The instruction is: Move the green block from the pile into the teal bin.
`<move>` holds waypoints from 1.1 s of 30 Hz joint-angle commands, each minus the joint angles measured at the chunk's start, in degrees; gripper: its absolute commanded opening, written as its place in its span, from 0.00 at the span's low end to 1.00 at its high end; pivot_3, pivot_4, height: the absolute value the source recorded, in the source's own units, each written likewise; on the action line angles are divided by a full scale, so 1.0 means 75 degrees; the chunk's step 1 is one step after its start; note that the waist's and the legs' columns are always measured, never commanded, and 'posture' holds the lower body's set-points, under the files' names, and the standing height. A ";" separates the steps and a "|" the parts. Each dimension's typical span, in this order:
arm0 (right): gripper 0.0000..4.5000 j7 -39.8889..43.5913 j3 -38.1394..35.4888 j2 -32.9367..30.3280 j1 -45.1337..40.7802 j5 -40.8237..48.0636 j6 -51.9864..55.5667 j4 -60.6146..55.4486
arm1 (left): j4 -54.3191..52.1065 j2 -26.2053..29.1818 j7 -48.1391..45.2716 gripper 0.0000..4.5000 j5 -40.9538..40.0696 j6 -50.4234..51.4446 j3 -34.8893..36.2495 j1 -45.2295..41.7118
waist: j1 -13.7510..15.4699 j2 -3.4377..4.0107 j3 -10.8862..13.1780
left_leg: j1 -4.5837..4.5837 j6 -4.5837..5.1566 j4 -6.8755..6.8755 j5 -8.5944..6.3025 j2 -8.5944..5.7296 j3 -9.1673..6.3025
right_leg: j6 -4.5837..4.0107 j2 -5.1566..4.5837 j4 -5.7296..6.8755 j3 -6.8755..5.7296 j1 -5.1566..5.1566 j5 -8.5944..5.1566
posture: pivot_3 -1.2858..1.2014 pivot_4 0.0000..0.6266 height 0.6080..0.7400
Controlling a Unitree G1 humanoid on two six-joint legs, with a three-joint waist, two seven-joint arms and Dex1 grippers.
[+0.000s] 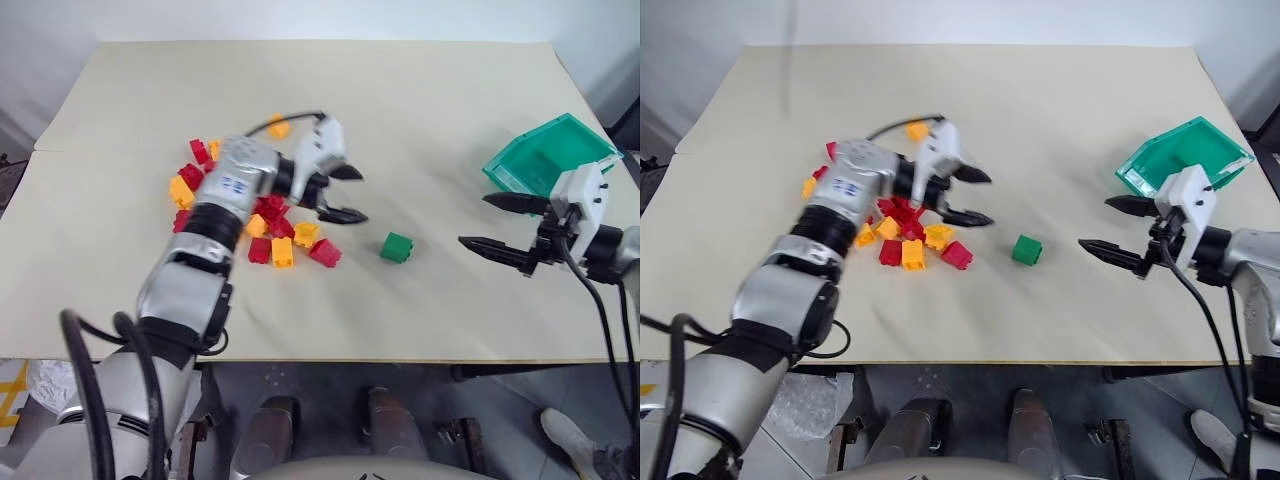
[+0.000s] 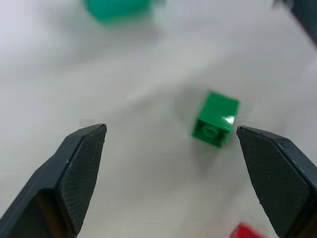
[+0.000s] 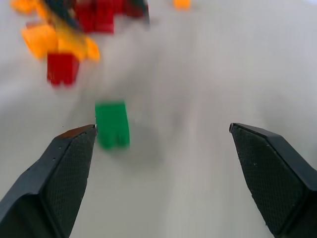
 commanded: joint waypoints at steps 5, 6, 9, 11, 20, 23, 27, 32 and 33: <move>1.00 0.0281 -0.1197 -0.0967 0.1040 0.0250 0.0487 -0.0597 | -0.3834 0.1626 -0.0573 0.99 -0.1610 0.1928 0.1063 0.2425 | 0.0004 0.0003 -0.0001 | 0.0001 0.0005 0.0010 -0.0003 0.0003 -0.0020 | 0.0001 0.0000 0.0011 0.0025 -0.0008 0.0001 | 0.52 0.24 1.00; 1.00 0.0310 -0.1295 -0.1047 0.1134 0.0266 0.0545 -0.0617 | -0.4186 0.1789 -0.0506 0.99 -0.1737 0.2096 0.1176 0.2714 | 0.0006 0.0003 -0.0001 | 0.0000 0.0006 0.0016 -0.0003 0.0003 -0.0020 | 0.0003 0.0000 0.0011 0.0029 -0.0008 0.0004 | 0.52 0.24 1.00; 1.00 0.0235 -0.1319 -0.1225 0.1148 0.0452 0.1013 -0.0936 | -0.5717 0.2326 -0.0319 0.99 -0.2462 0.2611 0.1919 0.4143 | 0.0012 0.0003 -0.0002 | 0.0001 0.0008 0.0021 -0.0004 0.0018 -0.0019 | 0.0005 -0.0001 0.0014 0.0046 -0.0008 0.0009 | 0.52 0.24 1.00; 1.00 0.0135 -0.1005 -0.1258 0.0897 0.0564 0.1327 -0.1109 | -0.6459 0.2516 -0.0208 0.99 -0.2853 0.2844 0.2214 0.4812 | -0.0008 0.0005 -0.0003 | 0.0007 0.0013 0.0020 -0.0008 0.0035 -0.0016 | 0.0005 -0.0002 0.0011 0.0060 -0.0008 0.0009 | 0.52 0.24 1.00; 1.00 -0.0083 0.1799 -0.0261 -0.1194 -0.0112 0.1354 -0.0803 | -0.7301 0.2653 -0.0179 0.99 -0.3780 0.2190 0.3037 0.6142 | -0.0040 0.0006 -0.0003 | 0.0019 0.0014 0.0021 -0.0008 0.0035 0.0004 | 0.0000 0.0001 -0.0012 0.0092 -0.0015 0.0016 | 0.52 0.24 1.00; 1.00 -0.0099 0.2866 0.0280 -0.2091 -0.0784 0.1297 -0.0037 | -0.7247 0.2677 -0.0410 0.99 -0.3843 0.1623 0.3148 0.6513 | -0.0110 0.0006 -0.0003 | 0.0014 0.0013 0.0019 -0.0008 0.0037 0.0013 | 0.0000 0.0004 -0.0007 0.0101 -0.0031 0.0016 | 0.52 0.24 1.00; 1.00 -0.0086 0.3755 0.0934 -0.2931 -0.1517 0.0987 0.1043 | -0.7334 0.2610 -0.0441 0.99 -0.3978 0.1162 0.3231 0.6872 | -0.0181 0.0006 -0.0003 | 0.0013 0.0013 0.0017 -0.0009 0.0036 0.0016 | 0.0000 0.0002 -0.0009 0.0105 -0.0033 0.0016 | 0.52 0.24 1.00; 0.96 -0.0179 0.4304 0.1592 -0.3493 -0.2194 0.0678 0.1959 | -0.7615 0.2657 -0.0206 1.00 -0.4071 0.1046 0.3290 0.7235 | -0.0168 0.0006 -0.0003 | 0.0009 0.0014 0.0016 -0.0009 0.0034 0.0015 | 0.0001 0.0001 -0.0012 0.0104 -0.0037 0.0017 | 0.52 0.24 1.00; 0.91 -0.0114 0.4339 0.1618 -0.3505 -0.2247 0.0611 0.1979 | -0.7669 0.2662 -0.0166 1.00 -0.4103 0.1053 0.3299 0.7281 | -0.0167 0.0006 -0.0003 | 0.0008 0.0014 0.0016 -0.0009 0.0034 0.0014 | 0.0001 0.0001 -0.0013 0.0104 -0.0037 0.0017 | 0.52 0.24 1.00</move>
